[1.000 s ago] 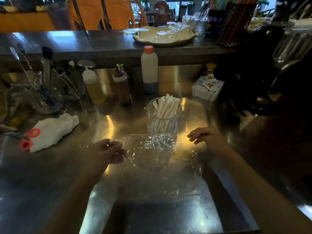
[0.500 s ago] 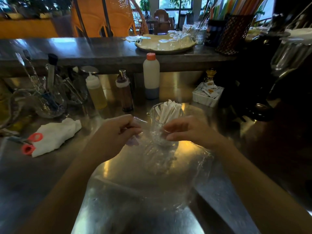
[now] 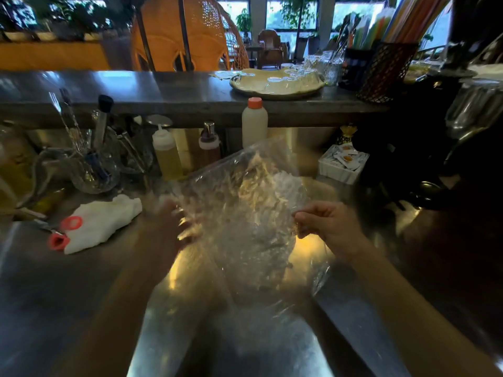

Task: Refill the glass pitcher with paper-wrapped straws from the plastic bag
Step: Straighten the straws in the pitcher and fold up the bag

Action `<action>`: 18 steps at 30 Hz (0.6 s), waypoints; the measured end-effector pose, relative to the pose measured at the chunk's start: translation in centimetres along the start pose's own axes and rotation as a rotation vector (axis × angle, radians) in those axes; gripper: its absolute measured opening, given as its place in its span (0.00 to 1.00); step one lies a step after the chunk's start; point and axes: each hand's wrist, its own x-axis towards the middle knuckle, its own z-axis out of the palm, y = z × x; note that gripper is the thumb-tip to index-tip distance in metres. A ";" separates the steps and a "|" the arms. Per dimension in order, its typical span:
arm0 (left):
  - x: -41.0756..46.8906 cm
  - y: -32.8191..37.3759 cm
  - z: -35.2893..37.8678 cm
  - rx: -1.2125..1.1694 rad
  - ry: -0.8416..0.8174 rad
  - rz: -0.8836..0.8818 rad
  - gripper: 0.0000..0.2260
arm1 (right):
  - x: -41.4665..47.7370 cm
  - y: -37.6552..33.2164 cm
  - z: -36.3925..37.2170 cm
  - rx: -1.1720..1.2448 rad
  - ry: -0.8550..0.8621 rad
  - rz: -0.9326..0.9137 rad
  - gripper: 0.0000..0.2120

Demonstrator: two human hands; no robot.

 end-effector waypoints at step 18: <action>-1.2 -1.7 4.1 0.443 0.009 0.124 0.06 | -0.5 2.6 -1.3 0.002 -0.037 0.163 0.09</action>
